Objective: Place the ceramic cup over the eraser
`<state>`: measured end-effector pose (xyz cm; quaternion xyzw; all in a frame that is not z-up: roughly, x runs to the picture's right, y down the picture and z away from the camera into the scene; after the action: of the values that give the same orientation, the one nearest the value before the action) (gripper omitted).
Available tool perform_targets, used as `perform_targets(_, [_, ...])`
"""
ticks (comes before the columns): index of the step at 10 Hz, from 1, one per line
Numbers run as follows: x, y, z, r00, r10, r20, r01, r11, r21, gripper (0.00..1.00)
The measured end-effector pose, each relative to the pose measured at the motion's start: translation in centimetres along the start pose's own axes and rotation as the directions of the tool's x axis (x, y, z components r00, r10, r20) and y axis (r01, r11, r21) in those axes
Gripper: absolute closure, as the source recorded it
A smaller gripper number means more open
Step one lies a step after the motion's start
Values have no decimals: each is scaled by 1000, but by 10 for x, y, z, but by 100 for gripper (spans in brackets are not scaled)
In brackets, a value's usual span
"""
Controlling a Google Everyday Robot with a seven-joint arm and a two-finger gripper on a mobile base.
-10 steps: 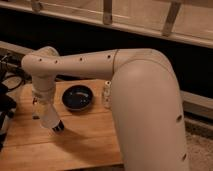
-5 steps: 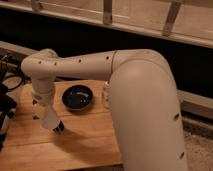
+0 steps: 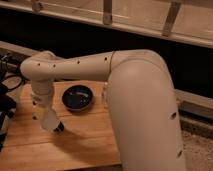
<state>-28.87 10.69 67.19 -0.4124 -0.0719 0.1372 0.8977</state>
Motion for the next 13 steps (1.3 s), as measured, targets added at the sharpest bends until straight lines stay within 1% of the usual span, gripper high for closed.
perform_targets(1, [-1, 0, 1, 1000, -2, 0, 2, 1000, 1, 79])
perform_targets(3, [-2, 2, 4, 1000, -6, 0, 6, 1000, 0, 59])
perform_targets(5, [-3, 4, 5, 1000, -11, -1, 11, 1000, 0, 48])
perform_targets(6, [-3, 4, 5, 1000, -11, 0, 11, 1000, 0, 46])
perform_targets(7, [-3, 4, 6, 1000, -13, 0, 13, 1000, 1, 39])
perform_targets(8, [-4, 5, 7, 1000, -15, 0, 15, 1000, 1, 28])
perform_targets(9, [-5, 6, 8, 1000, -17, -1, 17, 1000, 2, 20])
perform_targets(10, [-5, 7, 9, 1000, -19, -1, 19, 1000, 2, 19])
perform_targets(13, [-6, 8, 10, 1000, -23, -2, 23, 1000, 2, 19])
